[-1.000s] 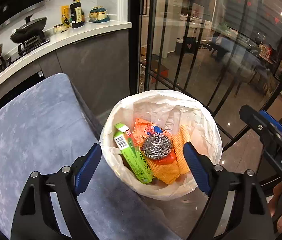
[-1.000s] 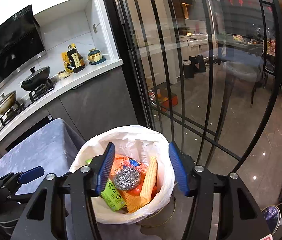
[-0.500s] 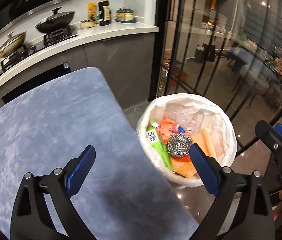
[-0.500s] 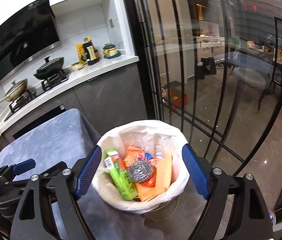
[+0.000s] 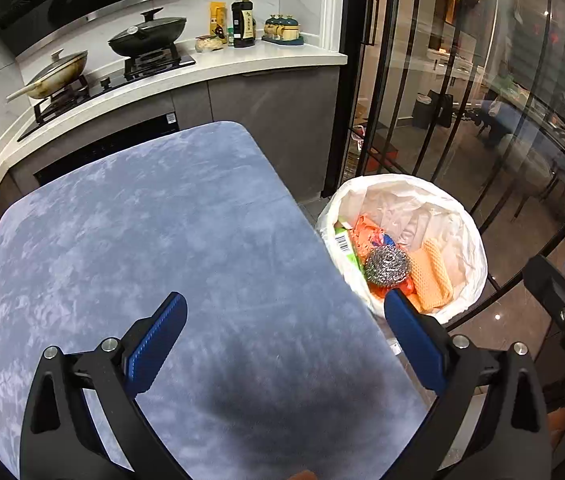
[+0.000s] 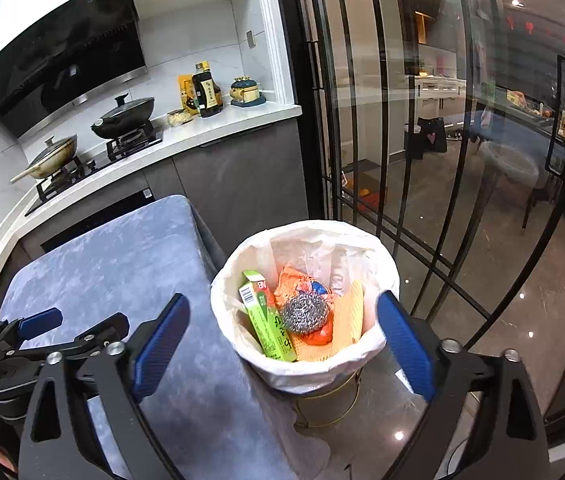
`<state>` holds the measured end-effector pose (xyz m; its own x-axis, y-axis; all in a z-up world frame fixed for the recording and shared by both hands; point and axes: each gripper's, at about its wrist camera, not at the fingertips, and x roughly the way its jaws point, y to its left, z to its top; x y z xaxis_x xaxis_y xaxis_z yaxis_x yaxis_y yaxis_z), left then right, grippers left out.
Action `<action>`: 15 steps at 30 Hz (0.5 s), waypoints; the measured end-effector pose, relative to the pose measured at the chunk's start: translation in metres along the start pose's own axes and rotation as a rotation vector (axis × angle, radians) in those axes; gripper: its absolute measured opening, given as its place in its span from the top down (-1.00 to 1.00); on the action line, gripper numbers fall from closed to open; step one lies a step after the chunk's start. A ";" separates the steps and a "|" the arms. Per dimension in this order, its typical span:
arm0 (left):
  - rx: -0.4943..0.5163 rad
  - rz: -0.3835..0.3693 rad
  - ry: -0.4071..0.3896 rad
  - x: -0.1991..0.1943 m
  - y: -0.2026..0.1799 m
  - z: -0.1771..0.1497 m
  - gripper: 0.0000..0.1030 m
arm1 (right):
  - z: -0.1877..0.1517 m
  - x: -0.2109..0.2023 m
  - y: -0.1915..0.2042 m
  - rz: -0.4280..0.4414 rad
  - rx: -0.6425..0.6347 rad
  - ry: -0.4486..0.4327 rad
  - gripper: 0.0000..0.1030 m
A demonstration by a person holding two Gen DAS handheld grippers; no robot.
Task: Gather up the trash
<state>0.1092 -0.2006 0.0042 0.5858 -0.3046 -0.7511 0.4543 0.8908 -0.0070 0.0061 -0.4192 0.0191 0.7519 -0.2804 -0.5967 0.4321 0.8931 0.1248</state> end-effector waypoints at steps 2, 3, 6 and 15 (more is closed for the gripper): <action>-0.002 0.001 -0.004 -0.005 0.001 -0.005 -0.83 | -0.003 -0.005 0.001 -0.005 -0.004 -0.003 -0.88; -0.003 0.000 -0.005 -0.007 0.002 -0.006 -0.83 | -0.006 -0.008 0.001 -0.005 -0.008 -0.004 -0.88; -0.003 0.000 -0.003 -0.011 0.002 -0.013 -0.84 | -0.010 -0.012 0.000 -0.002 -0.010 0.006 -0.88; 0.018 0.009 0.002 -0.018 -0.007 -0.029 -0.84 | -0.023 -0.021 -0.004 -0.033 -0.036 0.018 -0.88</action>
<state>0.0760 -0.1918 -0.0014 0.5885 -0.2961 -0.7523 0.4610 0.8873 0.0114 -0.0223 -0.4087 0.0130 0.7281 -0.3037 -0.6146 0.4383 0.8956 0.0766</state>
